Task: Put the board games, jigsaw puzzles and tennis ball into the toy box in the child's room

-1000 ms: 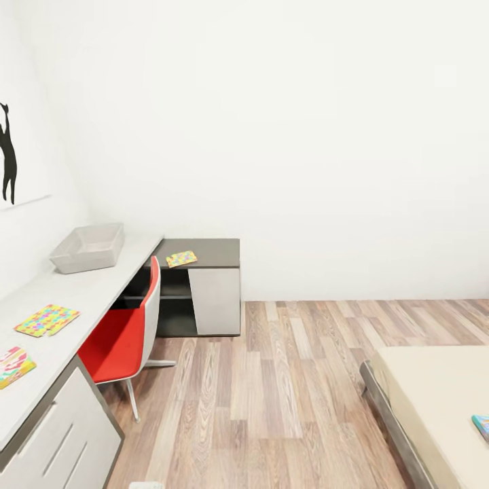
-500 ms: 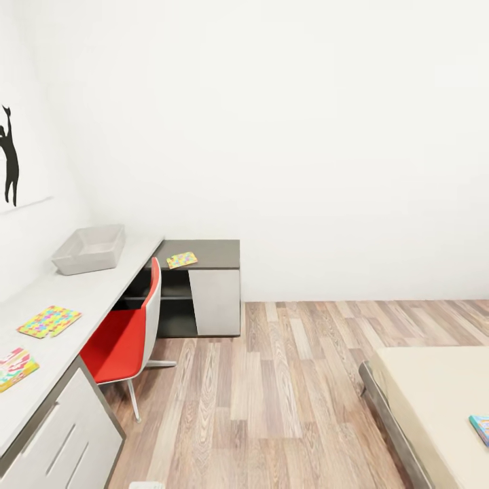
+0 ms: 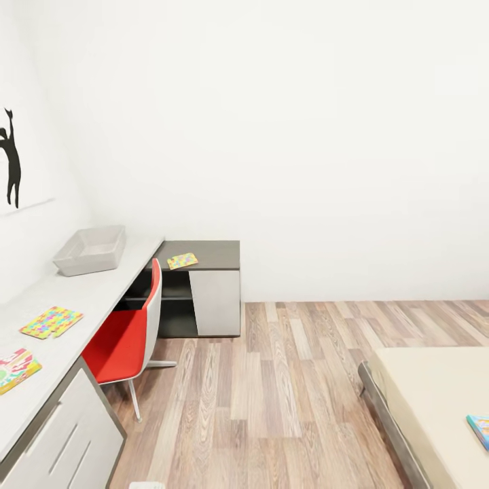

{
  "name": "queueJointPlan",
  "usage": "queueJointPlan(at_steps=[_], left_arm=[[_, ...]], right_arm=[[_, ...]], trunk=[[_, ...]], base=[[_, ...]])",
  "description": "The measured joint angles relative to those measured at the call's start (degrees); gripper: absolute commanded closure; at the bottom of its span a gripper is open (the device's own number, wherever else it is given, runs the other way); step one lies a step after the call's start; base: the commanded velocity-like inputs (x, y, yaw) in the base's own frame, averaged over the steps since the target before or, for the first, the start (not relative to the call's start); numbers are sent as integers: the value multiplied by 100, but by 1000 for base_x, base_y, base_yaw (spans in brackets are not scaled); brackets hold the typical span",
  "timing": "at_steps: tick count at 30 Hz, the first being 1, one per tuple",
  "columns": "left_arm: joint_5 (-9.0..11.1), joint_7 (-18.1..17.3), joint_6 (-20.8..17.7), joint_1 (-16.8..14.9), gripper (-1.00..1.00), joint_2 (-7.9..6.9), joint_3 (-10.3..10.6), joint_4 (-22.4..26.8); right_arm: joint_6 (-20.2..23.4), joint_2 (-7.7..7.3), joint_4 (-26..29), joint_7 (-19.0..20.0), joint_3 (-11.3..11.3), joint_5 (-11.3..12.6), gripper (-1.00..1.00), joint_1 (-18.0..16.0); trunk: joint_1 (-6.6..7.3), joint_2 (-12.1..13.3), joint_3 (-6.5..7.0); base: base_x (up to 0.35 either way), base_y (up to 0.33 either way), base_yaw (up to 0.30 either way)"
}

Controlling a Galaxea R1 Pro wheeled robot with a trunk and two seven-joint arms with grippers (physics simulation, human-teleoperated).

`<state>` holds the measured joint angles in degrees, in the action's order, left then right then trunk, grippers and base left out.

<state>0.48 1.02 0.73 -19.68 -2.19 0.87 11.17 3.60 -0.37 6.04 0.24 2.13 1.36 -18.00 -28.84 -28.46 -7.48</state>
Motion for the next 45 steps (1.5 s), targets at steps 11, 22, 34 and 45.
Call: queueJointPlan(at_steps=[11, 22, 34, 45], left_arm=[[13, -9, -21, -4, -100, -3, -9, -2], [58, -404, -1343, -316, -100, -64, -64, 566], [44, -1733, -4114, -590, -100, -205, -502, 3214], [57, -1807, -4738, -594, -100, -204, -566, 3567]], right_arm=[[40, 15, 31, 6, -19, -20, -100, 1], [1706, 38, 569, 19, -12, 1, -100, -394], [3365, 68, 2683, 22, 342, 65, -100, -517], [3312, 92, 2731, 63, 474, 91, -100, -494]], trunk=[[242, 443, 199], [308, 566, 257], [310, 566, 255], [310, 567, 255]], base=[[0, 0, -49], [0, 0, -34], [0, 0, -1], [0, 0, -2]])
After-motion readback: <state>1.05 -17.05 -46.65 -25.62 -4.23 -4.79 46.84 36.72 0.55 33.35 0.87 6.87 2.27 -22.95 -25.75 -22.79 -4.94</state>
